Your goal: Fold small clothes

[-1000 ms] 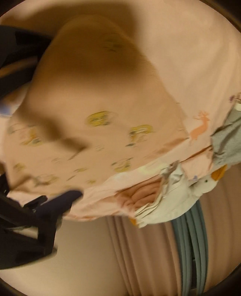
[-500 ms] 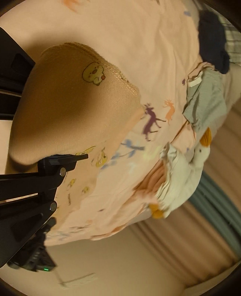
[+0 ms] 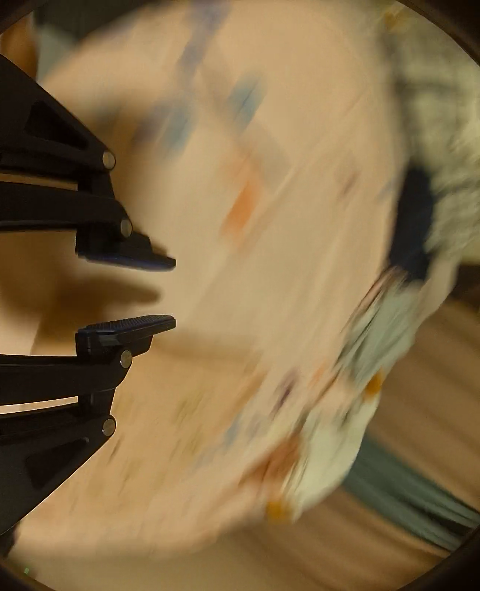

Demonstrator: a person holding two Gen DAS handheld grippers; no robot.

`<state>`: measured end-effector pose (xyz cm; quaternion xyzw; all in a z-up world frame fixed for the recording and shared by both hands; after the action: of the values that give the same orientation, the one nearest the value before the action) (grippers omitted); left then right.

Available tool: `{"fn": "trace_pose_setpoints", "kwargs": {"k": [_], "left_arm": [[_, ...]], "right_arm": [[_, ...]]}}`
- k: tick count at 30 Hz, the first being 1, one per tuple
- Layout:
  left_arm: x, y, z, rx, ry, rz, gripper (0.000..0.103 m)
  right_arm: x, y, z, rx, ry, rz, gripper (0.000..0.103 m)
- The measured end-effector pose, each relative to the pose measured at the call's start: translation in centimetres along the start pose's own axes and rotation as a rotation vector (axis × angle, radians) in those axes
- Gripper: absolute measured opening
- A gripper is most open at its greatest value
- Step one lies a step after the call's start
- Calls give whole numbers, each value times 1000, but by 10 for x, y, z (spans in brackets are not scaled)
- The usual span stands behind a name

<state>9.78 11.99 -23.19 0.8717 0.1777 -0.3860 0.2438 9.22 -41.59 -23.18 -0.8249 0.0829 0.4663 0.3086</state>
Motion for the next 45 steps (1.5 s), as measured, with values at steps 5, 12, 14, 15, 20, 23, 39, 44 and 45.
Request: {"fn": "trace_pose_setpoints", "kwargs": {"k": [5,12,14,15,20,23,39,44,45], "left_arm": [[-3,13,-32,14,-66,187,24],[26,91,-32,346,-64,162,25],[39,82,-21,294,-113,209,25],[48,75,-20,237,-172,228,25],[56,57,-33,73,-199,272,26],[56,51,-40,74,-165,179,26],[66,59,-29,138,-226,200,35],[69,53,-30,94,-250,227,37],[69,51,-31,86,-252,235,37]], "right_arm": [[-19,-21,-24,-28,43,-46,22],[35,-130,-72,-360,3,-161,39],[62,-134,-84,-342,-31,-144,50],[76,-132,-92,-321,-45,-166,50],[114,-118,-108,-249,-106,-171,27],[116,-122,-106,-231,-148,-204,26],[122,-123,-97,-166,-198,-343,15],[111,-115,-98,-108,-107,-325,3],[108,-110,-99,-86,-92,-325,3]]}}
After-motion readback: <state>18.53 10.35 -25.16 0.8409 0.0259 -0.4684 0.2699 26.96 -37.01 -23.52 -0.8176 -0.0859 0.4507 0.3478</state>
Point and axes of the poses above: each gripper's, at about its wrist camera, not at the fingertips, and x roughly the way its jaws point, y to its right, z to its underside, the point moved 3 cm from there along x, roughly the way its jaws point, and after that the axes turned 3 degrees about -y, right-handed, at the moved point
